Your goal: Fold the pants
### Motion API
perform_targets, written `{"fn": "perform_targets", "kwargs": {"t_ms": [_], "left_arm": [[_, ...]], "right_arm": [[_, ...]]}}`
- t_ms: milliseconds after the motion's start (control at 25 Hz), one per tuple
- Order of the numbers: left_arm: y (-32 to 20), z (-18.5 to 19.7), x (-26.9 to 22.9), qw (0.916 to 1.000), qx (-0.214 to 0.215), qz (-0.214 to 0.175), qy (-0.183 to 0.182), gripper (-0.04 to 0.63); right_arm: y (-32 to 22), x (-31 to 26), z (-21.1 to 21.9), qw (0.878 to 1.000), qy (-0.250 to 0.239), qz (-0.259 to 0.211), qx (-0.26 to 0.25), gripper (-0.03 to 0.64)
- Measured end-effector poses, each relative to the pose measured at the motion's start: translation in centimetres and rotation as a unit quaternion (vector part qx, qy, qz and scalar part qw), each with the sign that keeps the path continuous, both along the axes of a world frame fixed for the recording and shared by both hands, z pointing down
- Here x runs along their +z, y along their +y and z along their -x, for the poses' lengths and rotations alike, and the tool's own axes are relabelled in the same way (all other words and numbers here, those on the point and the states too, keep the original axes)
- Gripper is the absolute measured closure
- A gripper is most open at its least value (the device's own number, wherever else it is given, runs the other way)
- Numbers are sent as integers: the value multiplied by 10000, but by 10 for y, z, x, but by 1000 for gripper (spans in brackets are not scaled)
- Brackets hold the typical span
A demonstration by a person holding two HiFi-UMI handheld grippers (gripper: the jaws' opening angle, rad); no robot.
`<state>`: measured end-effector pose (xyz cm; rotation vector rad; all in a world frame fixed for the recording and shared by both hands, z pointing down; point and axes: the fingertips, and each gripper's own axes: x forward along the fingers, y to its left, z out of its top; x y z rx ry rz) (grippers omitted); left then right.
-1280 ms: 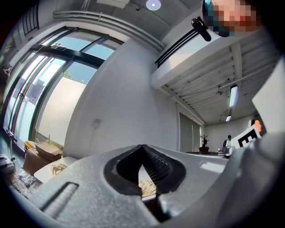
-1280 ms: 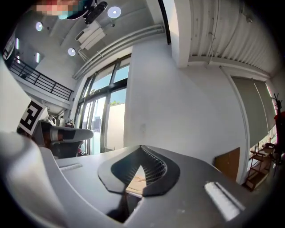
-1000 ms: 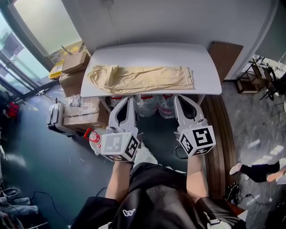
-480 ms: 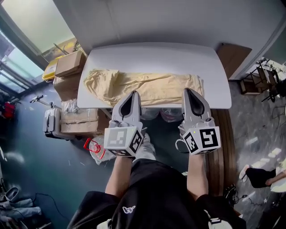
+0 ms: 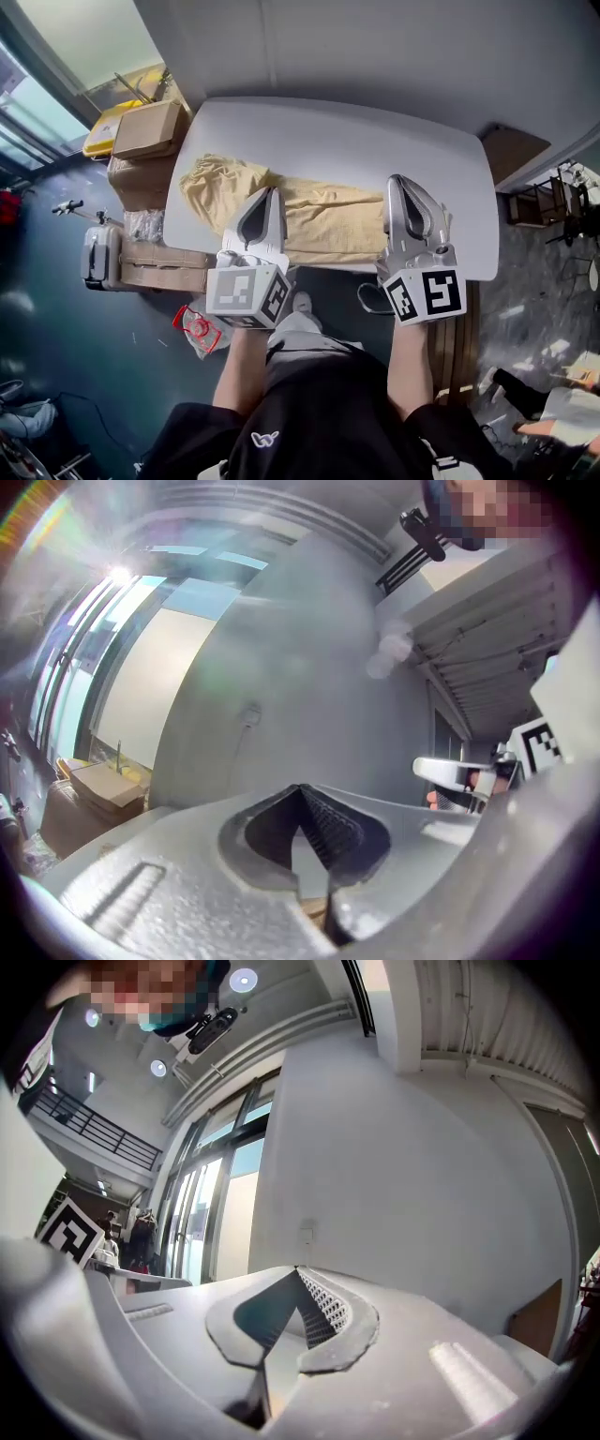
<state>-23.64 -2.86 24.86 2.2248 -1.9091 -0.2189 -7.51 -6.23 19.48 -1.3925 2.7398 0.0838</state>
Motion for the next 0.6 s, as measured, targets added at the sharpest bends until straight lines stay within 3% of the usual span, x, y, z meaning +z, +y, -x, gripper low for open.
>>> {"fn": "perform_targets", "kwargs": {"t_ms": [160,400,600], "left_arm": [[-37,1,14,9998,146,139,30,592],[-74,-50,31,9967,756,264,136,592],[-88,-75,28,9960,854,246,60,592]], "right_arm": [[-26,17,8,9998,120,147,40,611],[-44,35,-42,9972,219,359,624,611],[-52,40,-67,9968,91,393,691,611]]}}
